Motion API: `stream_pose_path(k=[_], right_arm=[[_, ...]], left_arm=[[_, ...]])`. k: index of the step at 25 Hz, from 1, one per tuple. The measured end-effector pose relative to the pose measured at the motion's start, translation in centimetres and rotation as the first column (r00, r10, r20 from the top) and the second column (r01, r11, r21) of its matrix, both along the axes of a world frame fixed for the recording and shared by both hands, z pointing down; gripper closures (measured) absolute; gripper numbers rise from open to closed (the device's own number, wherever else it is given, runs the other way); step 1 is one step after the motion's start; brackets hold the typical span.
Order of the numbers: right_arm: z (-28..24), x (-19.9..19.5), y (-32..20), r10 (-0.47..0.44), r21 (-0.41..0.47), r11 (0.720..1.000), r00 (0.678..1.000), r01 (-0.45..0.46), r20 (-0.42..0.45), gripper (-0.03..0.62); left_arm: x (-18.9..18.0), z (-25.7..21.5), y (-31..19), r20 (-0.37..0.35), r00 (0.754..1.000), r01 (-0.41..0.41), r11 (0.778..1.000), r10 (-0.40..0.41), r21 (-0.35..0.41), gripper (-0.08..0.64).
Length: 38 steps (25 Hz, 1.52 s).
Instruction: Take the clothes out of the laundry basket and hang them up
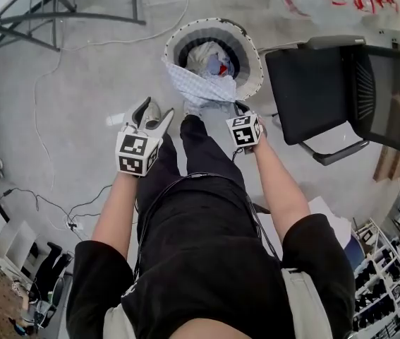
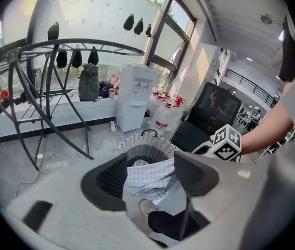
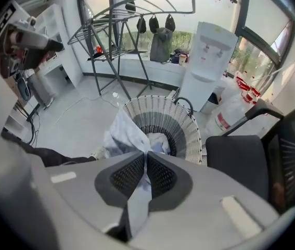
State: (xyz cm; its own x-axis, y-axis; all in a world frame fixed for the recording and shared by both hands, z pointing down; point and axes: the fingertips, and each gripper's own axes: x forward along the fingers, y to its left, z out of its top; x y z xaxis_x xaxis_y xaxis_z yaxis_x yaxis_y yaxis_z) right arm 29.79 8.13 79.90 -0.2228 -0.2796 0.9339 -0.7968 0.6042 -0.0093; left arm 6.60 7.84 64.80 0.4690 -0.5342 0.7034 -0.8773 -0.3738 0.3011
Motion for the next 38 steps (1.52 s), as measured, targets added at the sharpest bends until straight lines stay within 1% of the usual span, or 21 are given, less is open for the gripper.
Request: stream_pose_path(k=[3,7,12,15,18,25,29,33,35,38], right_arm=[[-3.8,-1.0,-1.4,0.027,0.053,0.998,0.998,-0.03,0.057,0.56],[-8.8,-2.0,-3.6,0.035,0.127,0.991,0.992,-0.05,0.118,0.56],[-14.8,-2.9,-6.7,0.019,0.242,0.968,0.986,-0.059,0.165,0.56],[-18.9,-3.4,-9.1,0.02,0.314,0.946,0.98,-0.082,0.198,0.56],[-23.4,-4.6,-11.2,0.003,0.385,0.918,0.972,-0.097,0.236,0.56],[-32.4,-9.0,-14.2,-0.09,0.512,0.855,0.944,-0.09,0.317,0.56],[-37.6,-12.1,-15.2,-0.187,0.572,0.819,0.916,-0.054,0.355,0.56],[-42.2,-15.0,-15.2,-0.291,0.61,0.792,0.869,-0.016,0.4,0.56],[-44.4,-16.3,-15.0,-0.346,0.626,0.78,0.837,0.005,0.424,0.56],[-47.4,-17.9,-14.3,-0.436,0.645,0.763,0.767,0.038,0.471,0.56]], left_arm=[[-0.5,-1.8,-0.3,0.0,1.0,0.004,1.0,-0.004,0.027,0.282],[-1.1,-3.9,-0.9,-0.001,1.0,0.012,0.997,-0.012,0.07,0.282],[-1.7,-6.3,-1.5,-0.005,1.0,0.018,0.992,-0.018,0.121,0.282],[-2.0,-7.7,-2.0,-0.011,1.0,0.023,0.988,-0.021,0.151,0.282],[-2.3,-8.6,-2.2,-0.018,1.0,0.024,0.985,-0.021,0.168,0.282],[-2.9,-10.7,-2.2,-0.019,1.0,0.001,0.978,0.003,0.208,0.282],[-3.2,-12.5,-2.8,-0.005,0.999,-0.03,0.97,0.032,0.241,0.282],[-4.3,-14.8,-4.0,-0.013,0.999,-0.03,0.956,0.035,0.291,0.282],[-5.2,-15.7,-4.7,-0.016,0.999,-0.025,0.948,0.032,0.316,0.279],[-6.6,-16.4,-5.6,-0.01,1.0,-0.013,0.94,0.017,0.341,0.278]])
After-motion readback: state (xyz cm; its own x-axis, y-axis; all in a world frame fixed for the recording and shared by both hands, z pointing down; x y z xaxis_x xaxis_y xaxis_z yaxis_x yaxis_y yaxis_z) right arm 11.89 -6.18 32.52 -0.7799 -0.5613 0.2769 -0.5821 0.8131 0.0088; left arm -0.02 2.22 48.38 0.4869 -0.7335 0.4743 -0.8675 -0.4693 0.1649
